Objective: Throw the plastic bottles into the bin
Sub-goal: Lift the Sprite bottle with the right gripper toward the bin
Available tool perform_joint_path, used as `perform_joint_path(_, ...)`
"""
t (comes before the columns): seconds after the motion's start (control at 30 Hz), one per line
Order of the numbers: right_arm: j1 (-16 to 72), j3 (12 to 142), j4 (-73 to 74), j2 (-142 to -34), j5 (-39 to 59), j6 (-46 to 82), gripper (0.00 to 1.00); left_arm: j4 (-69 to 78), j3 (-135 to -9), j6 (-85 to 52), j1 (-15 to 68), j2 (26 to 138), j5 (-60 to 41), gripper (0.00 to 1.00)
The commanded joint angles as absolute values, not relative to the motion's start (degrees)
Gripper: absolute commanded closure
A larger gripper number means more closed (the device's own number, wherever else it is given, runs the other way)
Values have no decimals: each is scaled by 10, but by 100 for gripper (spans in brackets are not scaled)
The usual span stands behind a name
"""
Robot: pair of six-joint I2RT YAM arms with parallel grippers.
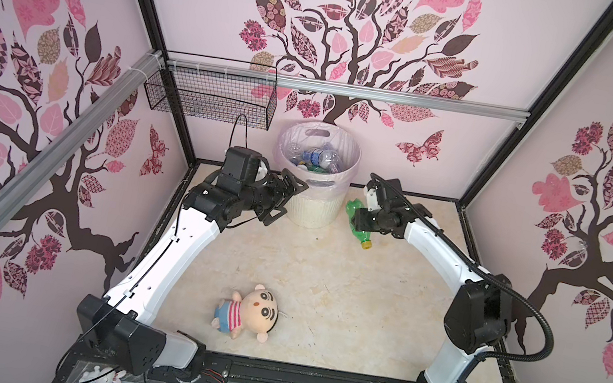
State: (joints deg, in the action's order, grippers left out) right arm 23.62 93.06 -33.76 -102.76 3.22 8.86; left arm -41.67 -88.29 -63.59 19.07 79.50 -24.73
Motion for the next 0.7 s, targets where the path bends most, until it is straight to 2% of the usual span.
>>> perform_joint_path(0.0,241,981,-338,-958,33,96,57,-412,-927,-635,191,809,-249,3)
perform_joint_path(0.23,241,1141,-331,-974,50,114,57,-435,-994,-624,191,843,-250,3)
perform_joint_path(0.67,241,1410,-268,-1115,105,169,54,-480,-1130,-598,171,909,-254,3)
